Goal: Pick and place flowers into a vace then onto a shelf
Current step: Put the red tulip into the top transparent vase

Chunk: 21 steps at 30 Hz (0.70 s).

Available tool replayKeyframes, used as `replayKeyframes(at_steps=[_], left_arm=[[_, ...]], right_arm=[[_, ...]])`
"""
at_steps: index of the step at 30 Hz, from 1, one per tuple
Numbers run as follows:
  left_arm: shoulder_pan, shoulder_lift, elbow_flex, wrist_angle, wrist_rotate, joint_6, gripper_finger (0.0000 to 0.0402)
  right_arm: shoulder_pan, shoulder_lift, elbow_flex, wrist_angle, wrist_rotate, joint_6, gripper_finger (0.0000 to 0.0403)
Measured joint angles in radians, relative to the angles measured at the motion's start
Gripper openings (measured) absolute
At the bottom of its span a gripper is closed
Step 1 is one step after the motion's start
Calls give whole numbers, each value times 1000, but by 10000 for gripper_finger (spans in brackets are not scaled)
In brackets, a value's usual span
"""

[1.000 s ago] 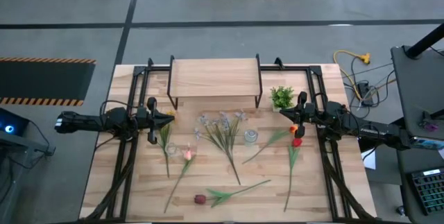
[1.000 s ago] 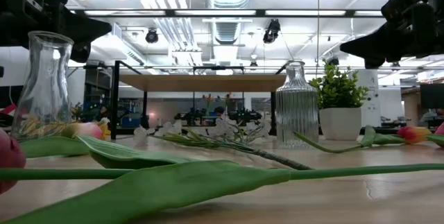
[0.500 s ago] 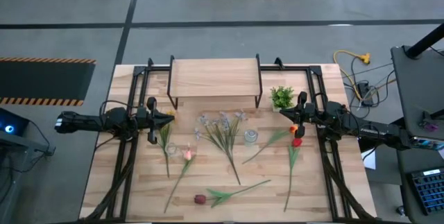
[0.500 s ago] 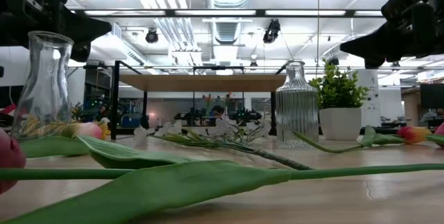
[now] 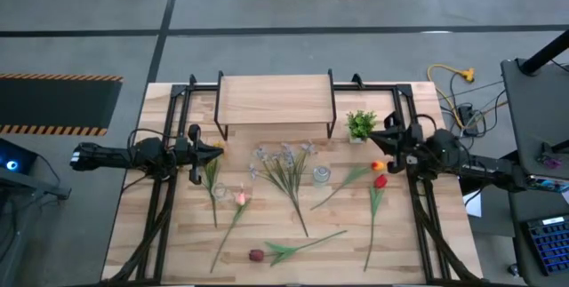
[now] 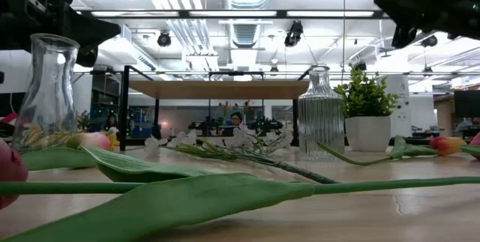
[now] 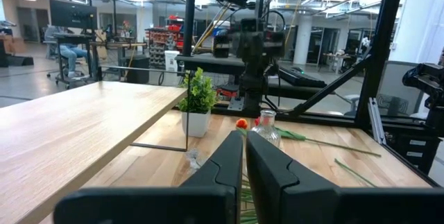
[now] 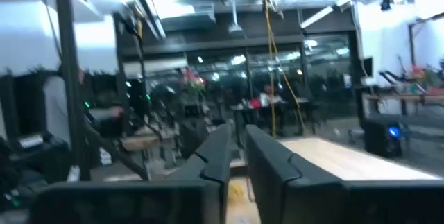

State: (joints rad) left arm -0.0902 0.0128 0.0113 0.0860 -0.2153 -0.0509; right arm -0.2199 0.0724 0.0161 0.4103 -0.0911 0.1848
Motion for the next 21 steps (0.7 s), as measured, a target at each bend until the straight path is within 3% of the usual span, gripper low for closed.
replayKeyframes(at_steps=[4, 10, 16, 21], left_arm=[[0, 0, 0, 0, 0, 0, 3], [0, 0, 0, 0, 0, 0, 3], [0, 0, 0, 0, 0, 0, 3], [0, 0, 0, 0, 0, 0, 3]], right_arm=[[0, 17, 87, -146, 0, 74, 97], [0, 71, 334, -382, 3, 212, 162], [0, 171, 531, -677, 7, 359, 180], [0, 277, 603, -893, 42, 474, 180]])
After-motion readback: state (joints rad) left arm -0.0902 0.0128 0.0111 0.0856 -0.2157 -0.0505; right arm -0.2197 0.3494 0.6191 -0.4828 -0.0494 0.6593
